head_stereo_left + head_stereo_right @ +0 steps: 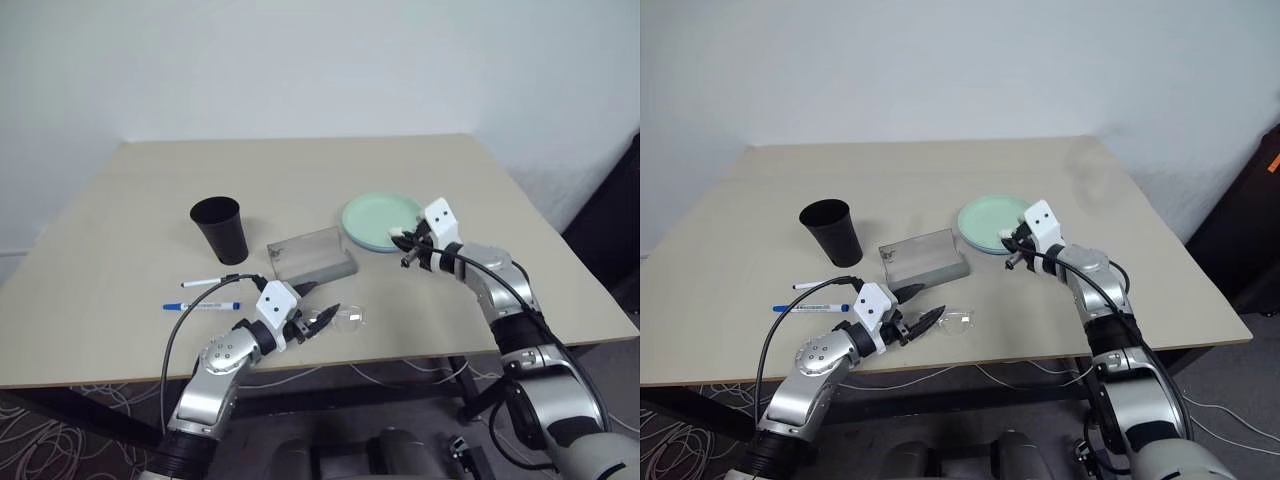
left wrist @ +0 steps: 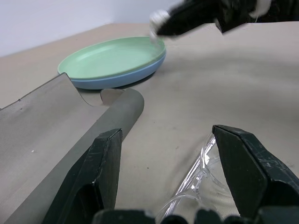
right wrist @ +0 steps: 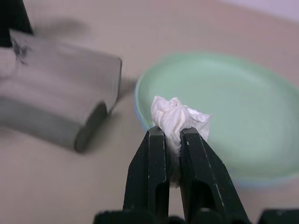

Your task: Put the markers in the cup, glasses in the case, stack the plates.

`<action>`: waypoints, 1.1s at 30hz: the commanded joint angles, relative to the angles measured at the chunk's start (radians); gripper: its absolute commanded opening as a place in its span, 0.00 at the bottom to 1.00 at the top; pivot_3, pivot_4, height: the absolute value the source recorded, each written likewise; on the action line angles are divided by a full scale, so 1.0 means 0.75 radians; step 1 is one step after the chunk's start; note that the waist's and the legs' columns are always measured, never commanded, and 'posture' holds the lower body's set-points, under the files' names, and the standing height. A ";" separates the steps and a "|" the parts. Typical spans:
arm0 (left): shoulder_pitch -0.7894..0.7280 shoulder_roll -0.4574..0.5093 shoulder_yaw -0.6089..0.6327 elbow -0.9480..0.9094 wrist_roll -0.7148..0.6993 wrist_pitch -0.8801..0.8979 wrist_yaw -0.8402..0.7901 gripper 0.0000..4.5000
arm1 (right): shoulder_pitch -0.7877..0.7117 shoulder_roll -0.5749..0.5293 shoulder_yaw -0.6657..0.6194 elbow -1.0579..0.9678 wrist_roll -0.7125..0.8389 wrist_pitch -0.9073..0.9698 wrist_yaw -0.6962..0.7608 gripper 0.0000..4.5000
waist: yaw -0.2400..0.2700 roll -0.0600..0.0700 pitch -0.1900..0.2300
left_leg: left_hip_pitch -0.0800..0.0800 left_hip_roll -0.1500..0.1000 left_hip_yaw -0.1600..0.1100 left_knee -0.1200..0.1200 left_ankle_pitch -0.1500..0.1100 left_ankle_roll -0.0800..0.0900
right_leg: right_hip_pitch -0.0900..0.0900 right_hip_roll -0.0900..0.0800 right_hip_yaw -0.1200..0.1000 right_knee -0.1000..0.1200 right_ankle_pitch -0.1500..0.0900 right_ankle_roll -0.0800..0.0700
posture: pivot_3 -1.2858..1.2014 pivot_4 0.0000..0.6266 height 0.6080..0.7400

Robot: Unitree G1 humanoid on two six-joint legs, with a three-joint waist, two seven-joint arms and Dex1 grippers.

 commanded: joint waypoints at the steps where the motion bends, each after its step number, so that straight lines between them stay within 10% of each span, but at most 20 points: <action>1: -0.035 0.003 0.013 -0.017 -0.001 -0.015 -0.001 0.72 | -0.182 0.026 -0.001 0.205 -0.054 -0.124 -0.096 0.01 | 0.001 0.000 0.000 | 0.000 0.000 0.000 0.000 0.000 0.000 | 0.000 0.000 0.000 0.000 0.000 0.000 | 0.52 0.00 1.00; 4: -0.029 0.004 0.015 -0.025 0.005 -0.017 0.009 0.72 | -0.295 0.056 0.020 0.466 -0.108 -0.255 -0.152 0.01 | 0.001 0.000 0.000 | 0.000 0.000 0.000 -0.001 0.000 0.000 | 0.000 0.000 0.000 -0.001 0.000 0.000 | 0.52 0.00 1.00; 17: 0.010 0.024 0.032 -0.063 0.010 -0.012 0.035 0.72 | -0.415 0.077 -0.020 0.785 -0.111 -0.469 -0.122 0.99 | 0.000 0.001 0.000 | -0.001 -0.001 0.000 -0.003 -0.001 0.002 | 0.000 -0.001 0.001 -0.003 -0.001 0.002 | 0.52 0.00 1.00; 33: -0.309 0.376 -0.074 0.065 0.010 0.141 -0.439 0.72 | 0.147 -0.014 -0.087 0.048 0.129 -0.282 0.266 0.99 | 0.000 0.002 0.000 | -0.001 -0.001 -0.001 -0.001 -0.001 0.002 | 0.000 -0.001 0.000 -0.002 -0.002 0.003 | 0.52 0.00 1.00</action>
